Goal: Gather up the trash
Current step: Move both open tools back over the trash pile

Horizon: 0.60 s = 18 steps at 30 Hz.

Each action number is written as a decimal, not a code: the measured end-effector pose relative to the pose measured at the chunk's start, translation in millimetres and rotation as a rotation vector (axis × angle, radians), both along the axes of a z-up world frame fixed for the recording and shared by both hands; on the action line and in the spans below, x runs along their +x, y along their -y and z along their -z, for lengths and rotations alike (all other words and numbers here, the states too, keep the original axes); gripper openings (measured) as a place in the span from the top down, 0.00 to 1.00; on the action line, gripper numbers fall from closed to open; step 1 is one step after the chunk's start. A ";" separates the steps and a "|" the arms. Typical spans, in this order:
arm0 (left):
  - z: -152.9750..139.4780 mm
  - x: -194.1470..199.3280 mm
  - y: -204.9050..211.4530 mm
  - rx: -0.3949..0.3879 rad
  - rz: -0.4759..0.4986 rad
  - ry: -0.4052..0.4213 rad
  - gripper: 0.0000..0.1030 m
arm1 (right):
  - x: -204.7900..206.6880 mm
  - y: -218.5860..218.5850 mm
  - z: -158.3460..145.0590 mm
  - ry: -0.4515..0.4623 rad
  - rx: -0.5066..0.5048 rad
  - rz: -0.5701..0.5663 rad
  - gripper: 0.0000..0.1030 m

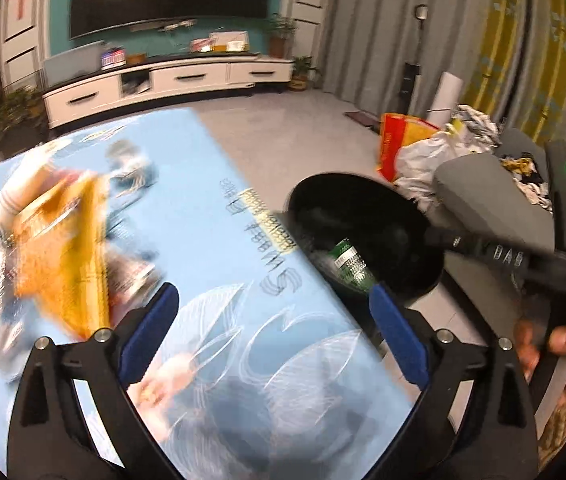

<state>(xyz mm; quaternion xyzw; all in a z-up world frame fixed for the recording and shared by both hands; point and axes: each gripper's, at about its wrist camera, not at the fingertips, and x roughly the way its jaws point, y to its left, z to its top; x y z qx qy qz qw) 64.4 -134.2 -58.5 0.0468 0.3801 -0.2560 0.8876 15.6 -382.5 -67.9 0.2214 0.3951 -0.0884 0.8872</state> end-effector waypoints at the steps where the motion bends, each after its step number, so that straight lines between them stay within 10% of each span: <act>1: -0.1 -4.7 -11.8 0.008 -0.021 0.002 0.07 | 1.1 -9.4 -3.3 0.002 0.004 -0.021 0.44; 18: -4.2 -45.9 -181.0 -0.056 -0.421 -0.019 0.04 | 21.6 -160.4 -32.8 -0.003 -0.041 -0.334 0.36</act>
